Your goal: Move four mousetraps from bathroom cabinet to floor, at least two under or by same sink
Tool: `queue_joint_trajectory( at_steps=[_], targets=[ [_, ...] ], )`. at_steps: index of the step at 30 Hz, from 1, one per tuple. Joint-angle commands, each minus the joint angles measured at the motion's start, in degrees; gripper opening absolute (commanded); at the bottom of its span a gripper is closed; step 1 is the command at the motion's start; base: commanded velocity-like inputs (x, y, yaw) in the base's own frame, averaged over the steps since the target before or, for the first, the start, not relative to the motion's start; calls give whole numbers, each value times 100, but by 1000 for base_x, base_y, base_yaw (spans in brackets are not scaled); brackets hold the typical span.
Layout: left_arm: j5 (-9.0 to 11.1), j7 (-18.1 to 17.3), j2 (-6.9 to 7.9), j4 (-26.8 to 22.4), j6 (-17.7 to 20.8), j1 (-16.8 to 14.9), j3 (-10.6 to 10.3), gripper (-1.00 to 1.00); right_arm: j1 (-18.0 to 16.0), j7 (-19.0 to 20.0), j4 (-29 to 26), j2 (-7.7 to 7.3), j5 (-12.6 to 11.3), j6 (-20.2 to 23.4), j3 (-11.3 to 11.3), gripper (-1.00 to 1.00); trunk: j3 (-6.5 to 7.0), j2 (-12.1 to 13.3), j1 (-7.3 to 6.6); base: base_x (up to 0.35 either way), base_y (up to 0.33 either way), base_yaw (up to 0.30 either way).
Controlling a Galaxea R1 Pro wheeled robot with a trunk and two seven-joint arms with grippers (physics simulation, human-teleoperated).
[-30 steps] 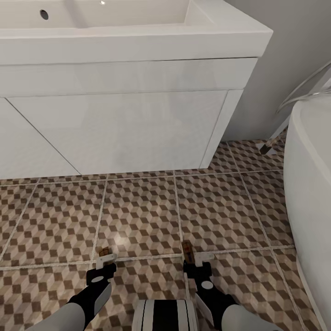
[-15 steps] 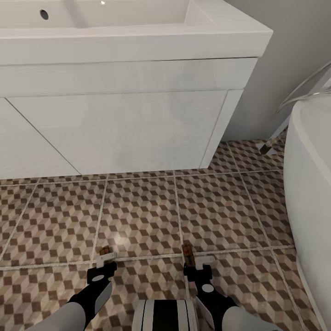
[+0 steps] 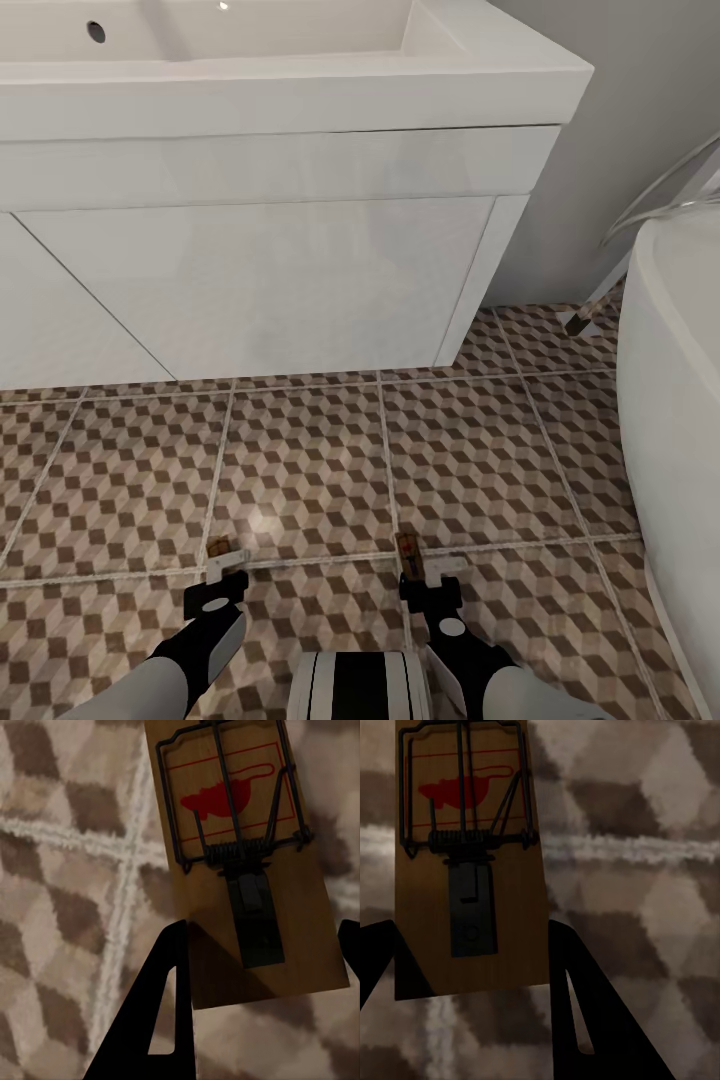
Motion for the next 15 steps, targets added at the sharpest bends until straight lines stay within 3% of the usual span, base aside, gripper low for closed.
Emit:
queue_joint_trajectory(
  at_steps=[1,8,15],
  targets=[
    [60,36,3,5,-20,-3,-52,-100,-3,-66,7,0,9,-6,40,-100,-3,-1,-1,0,0,0],
    [76,23,9,59,44,-3,-55,-100,-3,-66,7,0,9,-3,40,-100,-3,-1,-1,0,0,0],
    [-31,25,1,74,376,-3,-101,-100,-3,-64,7,0,10,3,42,-100,-3,-1,-1,0,0,0]
  ],
)
